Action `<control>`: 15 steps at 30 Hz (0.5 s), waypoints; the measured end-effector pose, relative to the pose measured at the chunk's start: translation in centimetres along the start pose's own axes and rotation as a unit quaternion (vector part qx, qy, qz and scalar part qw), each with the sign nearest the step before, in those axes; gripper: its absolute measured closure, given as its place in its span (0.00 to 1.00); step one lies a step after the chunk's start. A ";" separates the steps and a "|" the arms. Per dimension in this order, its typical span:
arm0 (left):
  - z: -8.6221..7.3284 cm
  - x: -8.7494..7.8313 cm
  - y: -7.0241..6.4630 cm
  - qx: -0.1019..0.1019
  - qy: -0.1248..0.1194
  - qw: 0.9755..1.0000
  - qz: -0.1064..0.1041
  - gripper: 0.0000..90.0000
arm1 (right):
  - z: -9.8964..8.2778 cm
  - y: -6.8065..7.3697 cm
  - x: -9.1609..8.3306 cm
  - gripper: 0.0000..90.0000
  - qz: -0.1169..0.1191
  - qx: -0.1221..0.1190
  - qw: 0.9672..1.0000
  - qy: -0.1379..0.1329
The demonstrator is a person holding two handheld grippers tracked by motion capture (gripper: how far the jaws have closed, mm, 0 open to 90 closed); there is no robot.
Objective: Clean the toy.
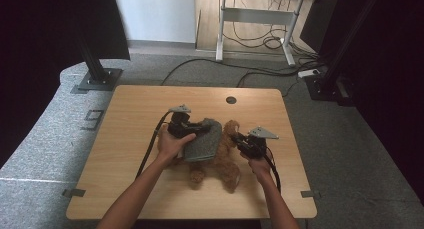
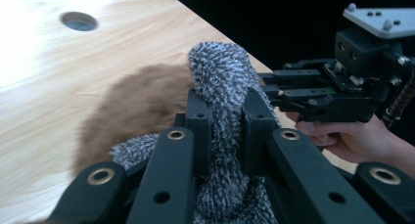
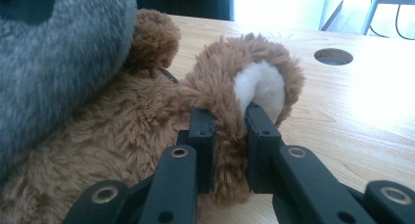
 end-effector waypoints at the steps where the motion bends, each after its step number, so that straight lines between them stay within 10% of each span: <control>1: -0.1 0.4 -0.3 0.003 0.005 1.000 0.000 0.86 | 0.0 0.0 0.0 0.85 0.000 0.000 1.000 0.000; 9: -1.0 3.5 -2.6 0.053 0.041 0.997 0.034 0.86 | 0.0 0.0 0.1 0.85 -0.003 0.000 1.000 0.002; 15: -1.3 3.6 -1.3 0.024 0.043 0.998 0.040 0.86 | -0.2 -0.1 -0.1 0.85 -0.004 0.001 1.000 0.001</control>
Point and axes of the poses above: each handheld gripper's, and its own axes: x roughly forward along the jaws, z roughly out of its top, y roughly to its left, the point moved 4 cm from there along x, roughly forward along the jaws, and after that the axes turned 15 degrees about -x, right-handed, at the moved point
